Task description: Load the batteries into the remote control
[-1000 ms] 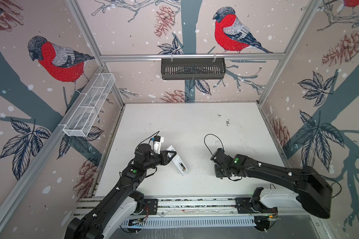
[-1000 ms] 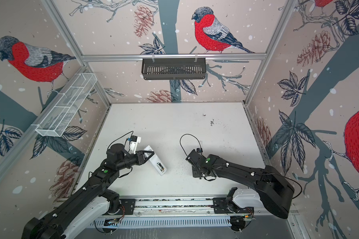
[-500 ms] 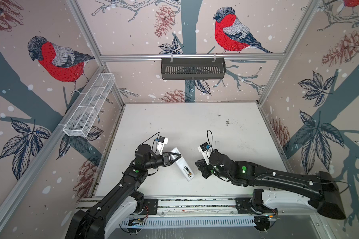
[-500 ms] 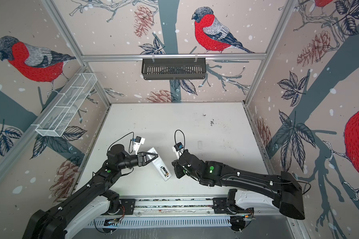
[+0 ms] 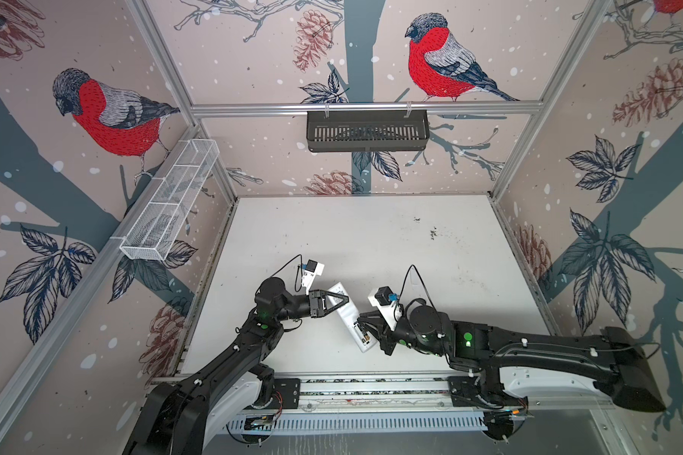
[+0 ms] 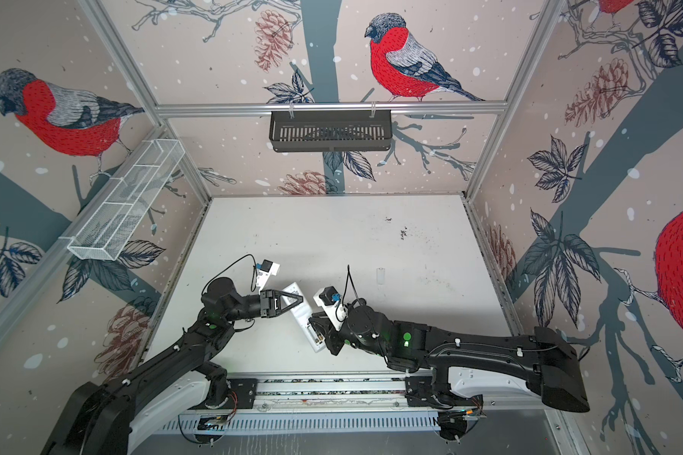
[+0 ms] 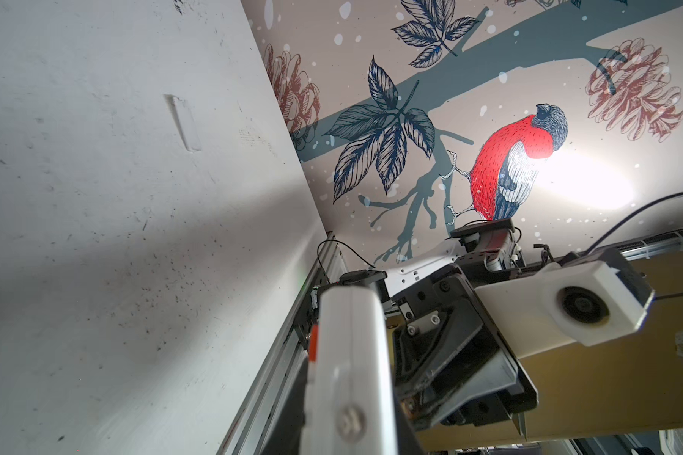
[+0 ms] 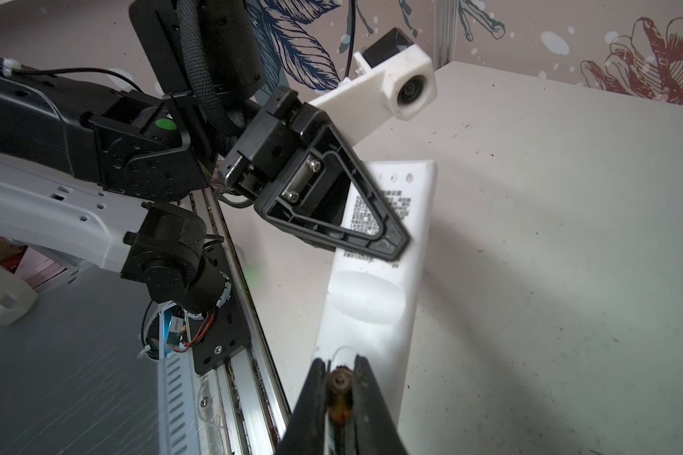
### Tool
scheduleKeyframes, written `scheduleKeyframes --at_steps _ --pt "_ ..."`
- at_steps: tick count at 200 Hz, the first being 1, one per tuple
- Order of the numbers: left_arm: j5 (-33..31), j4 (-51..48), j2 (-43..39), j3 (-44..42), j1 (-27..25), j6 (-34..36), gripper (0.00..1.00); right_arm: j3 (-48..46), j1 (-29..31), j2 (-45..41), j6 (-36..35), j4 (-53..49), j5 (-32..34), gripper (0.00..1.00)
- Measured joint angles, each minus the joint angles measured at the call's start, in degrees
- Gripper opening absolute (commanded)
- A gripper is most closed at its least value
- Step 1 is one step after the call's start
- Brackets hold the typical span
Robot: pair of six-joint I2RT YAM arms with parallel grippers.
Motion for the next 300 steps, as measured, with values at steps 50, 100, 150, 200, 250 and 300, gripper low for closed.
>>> scheduleKeyframes --at_steps 50,100,150,200,250,300 --pt "0.94 3.63 0.31 -0.33 0.0 -2.49 0.0 -1.31 0.33 0.11 -1.68 3.85 -2.43 0.15" --pt "0.94 4.9 0.55 -0.42 0.0 -2.93 0.0 -3.17 0.9 0.61 -0.61 5.99 -3.56 0.15" --pt "1.18 5.64 0.66 -0.42 0.0 -2.95 0.0 -4.28 1.55 0.66 -0.33 6.67 -3.39 0.15" --pt "1.22 5.7 0.7 -0.42 0.0 -2.93 0.0 -4.33 1.7 0.63 -0.13 5.81 -1.97 0.27" --pt "0.85 5.68 0.42 -0.42 0.0 -2.89 0.0 -3.56 1.75 0.24 -0.15 4.98 -1.03 0.37" --pt "0.85 5.66 0.31 -0.42 0.0 -2.8 0.0 -2.38 1.68 -1.22 0.76 2.58 0.92 0.66"
